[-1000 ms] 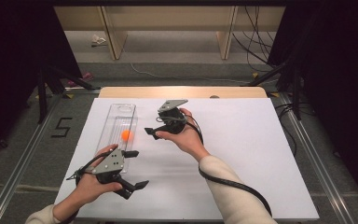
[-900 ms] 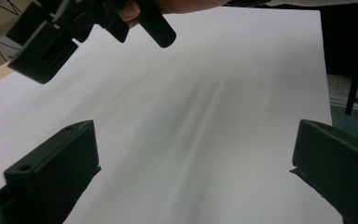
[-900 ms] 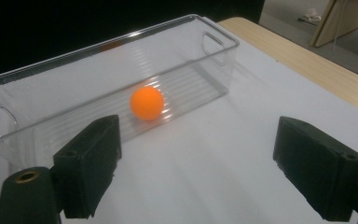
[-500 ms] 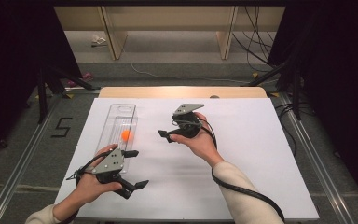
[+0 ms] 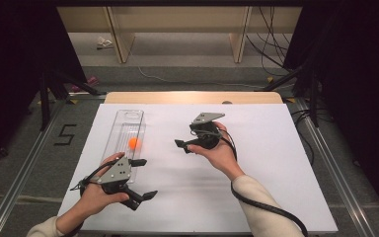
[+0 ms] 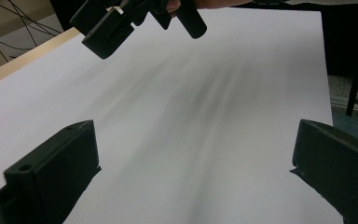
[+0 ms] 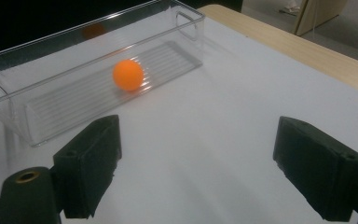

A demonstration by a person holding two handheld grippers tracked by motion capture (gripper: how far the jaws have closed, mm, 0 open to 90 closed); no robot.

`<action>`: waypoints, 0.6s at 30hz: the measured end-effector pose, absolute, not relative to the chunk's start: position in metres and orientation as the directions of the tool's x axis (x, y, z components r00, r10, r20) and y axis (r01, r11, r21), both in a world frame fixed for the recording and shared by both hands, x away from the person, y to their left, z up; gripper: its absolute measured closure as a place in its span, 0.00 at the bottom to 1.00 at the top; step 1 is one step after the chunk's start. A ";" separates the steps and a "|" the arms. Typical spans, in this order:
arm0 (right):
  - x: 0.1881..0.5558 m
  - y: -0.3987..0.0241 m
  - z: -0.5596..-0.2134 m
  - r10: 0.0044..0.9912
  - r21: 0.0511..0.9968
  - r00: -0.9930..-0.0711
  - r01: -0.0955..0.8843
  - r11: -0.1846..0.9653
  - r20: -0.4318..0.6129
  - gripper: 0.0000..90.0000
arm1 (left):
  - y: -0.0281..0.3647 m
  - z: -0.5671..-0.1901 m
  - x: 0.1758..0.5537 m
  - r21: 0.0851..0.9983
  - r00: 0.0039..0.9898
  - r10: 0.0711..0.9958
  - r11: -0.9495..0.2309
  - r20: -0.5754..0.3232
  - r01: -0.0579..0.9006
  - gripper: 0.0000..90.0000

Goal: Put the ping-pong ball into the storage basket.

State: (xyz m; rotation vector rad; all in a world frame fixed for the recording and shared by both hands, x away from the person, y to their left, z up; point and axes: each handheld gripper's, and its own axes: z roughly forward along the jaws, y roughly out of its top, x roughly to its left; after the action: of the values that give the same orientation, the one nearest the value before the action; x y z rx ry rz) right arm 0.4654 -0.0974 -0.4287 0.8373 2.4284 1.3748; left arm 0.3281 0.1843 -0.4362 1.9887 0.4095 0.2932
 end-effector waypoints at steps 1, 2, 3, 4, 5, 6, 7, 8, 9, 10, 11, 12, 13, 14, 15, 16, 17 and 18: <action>0.465 -0.099 -0.429 0.584 0.841 -0.808 0.370 0.395 0.081 0.18 | 0.184 -0.436 0.328 0.901 0.912 0.410 -0.404 0.025 0.156 0.00; 0.464 -0.101 -0.429 0.584 0.841 -0.808 0.368 0.396 0.079 0.18 | 0.184 -0.436 0.328 0.901 0.912 0.410 -0.404 0.026 0.156 0.00; 0.463 -0.104 -0.429 0.586 0.842 -0.806 0.369 0.394 0.080 0.18 | 0.184 -0.436 0.328 0.901 0.912 0.410 -0.404 0.025 0.156 0.00; 0.462 -0.105 -0.429 0.589 0.841 -0.804 0.371 0.393 0.080 0.18 | 0.184 -0.436 0.328 0.901 0.912 0.410 -0.404 0.026 0.156 0.00; 0.460 -0.111 -0.430 0.595 0.841 -0.800 0.373 0.392 0.078 0.18 | 0.184 -0.436 0.328 0.901 0.912 0.409 -0.405 0.025 0.157 0.00; 0.460 -0.111 -0.430 0.595 0.841 -0.800 0.373 0.392 0.078 0.18 | 0.184 -0.436 0.328 0.901 0.912 0.409 -0.404 0.024 0.158 0.00; 0.459 -0.114 -0.431 0.599 0.840 -0.797 0.376 0.392 0.078 0.18 | 0.184 -0.436 0.328 0.901 0.911 0.411 -0.403 0.024 0.158 0.00; 0.458 -0.117 -0.431 0.603 0.841 -0.794 0.378 0.389 0.078 0.18 | 0.184 -0.436 0.328 0.901 0.911 0.411 -0.403 0.024 0.158 0.00; 0.457 -0.120 -0.431 0.606 0.841 -0.791 0.380 0.385 0.080 0.18 | 0.184 -0.436 0.328 0.901 0.911 0.411 -0.403 0.024 0.158 0.00; 0.456 -0.123 -0.431 0.610 0.841 -0.789 0.382 0.383 0.080 0.18 | 0.184 -0.436 0.328 0.901 0.912 0.410 -0.404 0.024 0.159 0.00; 0.455 -0.125 -0.431 0.613 0.842 -0.786 0.383 0.380 0.081 0.18 | 0.184 -0.436 0.328 0.901 0.912 0.410 -0.404 0.024 0.158 0.00; 0.454 -0.130 -0.431 0.617 0.841 -0.783 0.386 0.378 0.082 0.18 | 0.184 -0.436 0.328 0.901 0.912 0.410 -0.405 0.024 0.159 0.00; 0.453 -0.133 -0.431 0.621 0.841 -0.779 0.388 0.376 0.082 0.18 | 0.184 -0.436 0.328 0.901 0.912 0.410 -0.405 0.024 0.159 0.00; 0.452 -0.136 -0.431 0.625 0.843 -0.776 0.390 0.371 0.084 0.18 | 0.184 -0.437 0.328 0.901 0.911 0.412 -0.404 0.024 0.159 0.00; 0.452 -0.136 -0.431 0.625 0.843 -0.776 0.390 0.371 0.084 0.18 | 0.184 -0.437 0.328 0.901 0.911 0.412 -0.404 0.024 0.159 0.00; 0.451 -0.138 -0.431 0.627 0.844 -0.774 0.390 0.368 0.085 0.18 | 0.184 -0.436 0.328 0.901 0.910 0.414 -0.403 0.023 0.161 0.00; 0.451 -0.141 -0.431 0.633 0.845 -0.770 0.391 0.366 0.083 0.18 | 0.184 -0.436 0.328 0.901 0.910 0.414 -0.403 0.023 0.161 0.00; 0.449 -0.146 -0.430 0.642 0.847 -0.762 0.394 0.357 0.085 0.18 | 0.185 -0.436 0.328 0.901 0.910 0.414 -0.403 0.023 0.161 0.00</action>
State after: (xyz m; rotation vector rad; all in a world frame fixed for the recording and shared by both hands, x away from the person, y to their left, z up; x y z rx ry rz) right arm 0.4489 -0.1456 -0.4303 0.9247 2.3598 1.3619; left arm 0.3284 0.1845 -0.4365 1.9884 0.4166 0.2931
